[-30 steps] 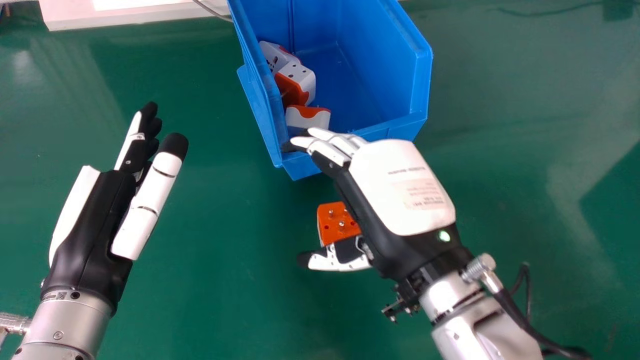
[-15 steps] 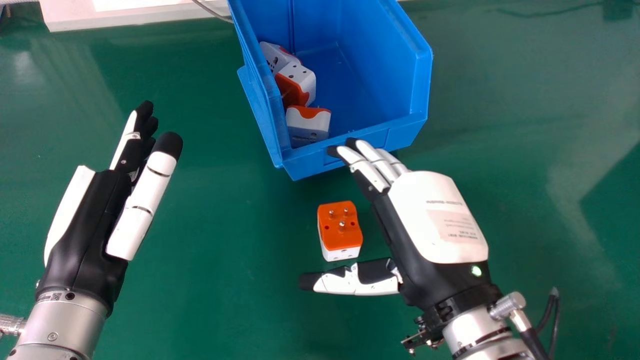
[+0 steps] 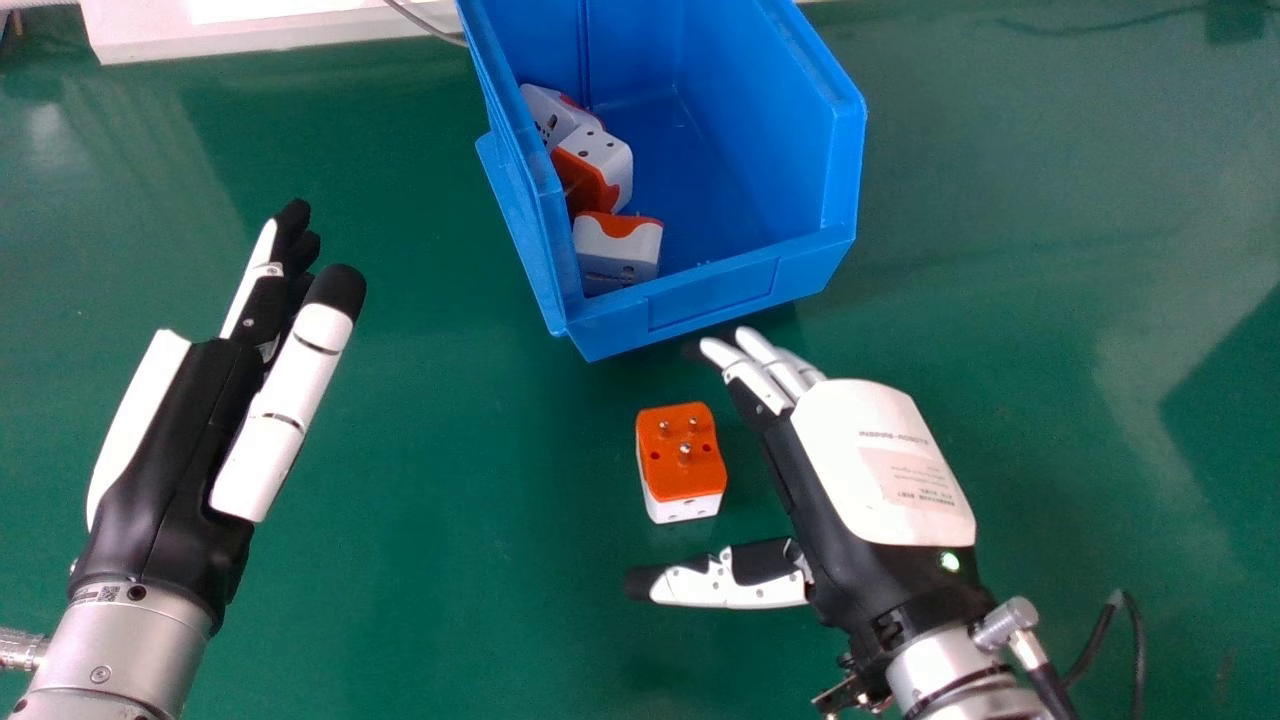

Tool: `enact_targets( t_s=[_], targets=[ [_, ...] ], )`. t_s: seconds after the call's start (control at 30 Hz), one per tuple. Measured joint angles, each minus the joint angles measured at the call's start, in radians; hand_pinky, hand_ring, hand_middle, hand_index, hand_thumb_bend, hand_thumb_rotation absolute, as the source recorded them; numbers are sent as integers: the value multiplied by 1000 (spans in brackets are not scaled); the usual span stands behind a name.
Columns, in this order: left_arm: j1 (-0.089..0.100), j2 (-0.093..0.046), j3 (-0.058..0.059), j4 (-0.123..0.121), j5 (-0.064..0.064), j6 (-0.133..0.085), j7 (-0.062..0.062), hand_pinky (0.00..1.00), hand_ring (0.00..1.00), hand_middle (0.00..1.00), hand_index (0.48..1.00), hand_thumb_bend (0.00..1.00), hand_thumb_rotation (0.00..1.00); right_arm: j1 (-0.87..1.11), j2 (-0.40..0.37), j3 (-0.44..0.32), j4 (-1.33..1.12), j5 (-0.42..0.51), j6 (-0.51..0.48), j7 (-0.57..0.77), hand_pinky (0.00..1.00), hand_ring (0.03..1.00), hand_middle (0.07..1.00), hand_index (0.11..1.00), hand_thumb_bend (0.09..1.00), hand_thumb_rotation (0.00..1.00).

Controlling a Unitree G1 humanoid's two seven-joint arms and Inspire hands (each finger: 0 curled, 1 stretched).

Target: Pick all objects and put in blue box

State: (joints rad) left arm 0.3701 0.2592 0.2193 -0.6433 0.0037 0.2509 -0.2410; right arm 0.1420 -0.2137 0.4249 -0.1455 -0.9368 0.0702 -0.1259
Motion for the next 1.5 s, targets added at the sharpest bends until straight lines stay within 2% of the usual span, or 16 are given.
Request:
enact_targets(
  t_s=[0.27, 0.6, 0.77, 0.97, 1.4, 1.5],
  targets=[
    [1, 3, 1, -1, -2, -1, -1, 1000, 1000, 1000, 1000, 567, 1000, -96, -40, 1, 115, 35, -18, 25, 709, 825, 856, 799, 776, 323],
    [7, 5, 0, -8, -1, 1, 0, 1000, 1000, 1000, 1000, 568, 1000, -178, -60, 19, 204, 34, -23, 39, 685, 807, 836, 778, 756, 275],
    [8, 5, 0, -15, 0, 12, 1, 1000, 1000, 1000, 1000, 572, 1000, -208, -60, 27, 228, 31, -11, 45, 672, 795, 825, 772, 749, 252],
    [9, 5, -6, -33, 9, 21, 3, 1000, 1000, 1000, 1000, 572, 1000, -244, -61, 45, 267, 22, -4, 45, 668, 793, 823, 769, 748, 246],
    [11, 5, -9, -40, 33, 27, 4, 1000, 1000, 1000, 1000, 593, 1000, -319, -63, 57, 322, 33, -4, 58, 666, 792, 824, 761, 736, 206],
    [12, 4, -10, -42, 35, 31, 5, 1000, 1000, 1000, 1000, 594, 1000, -333, -62, 62, 338, 33, -2, 67, 666, 797, 823, 760, 735, 201]
  ],
)
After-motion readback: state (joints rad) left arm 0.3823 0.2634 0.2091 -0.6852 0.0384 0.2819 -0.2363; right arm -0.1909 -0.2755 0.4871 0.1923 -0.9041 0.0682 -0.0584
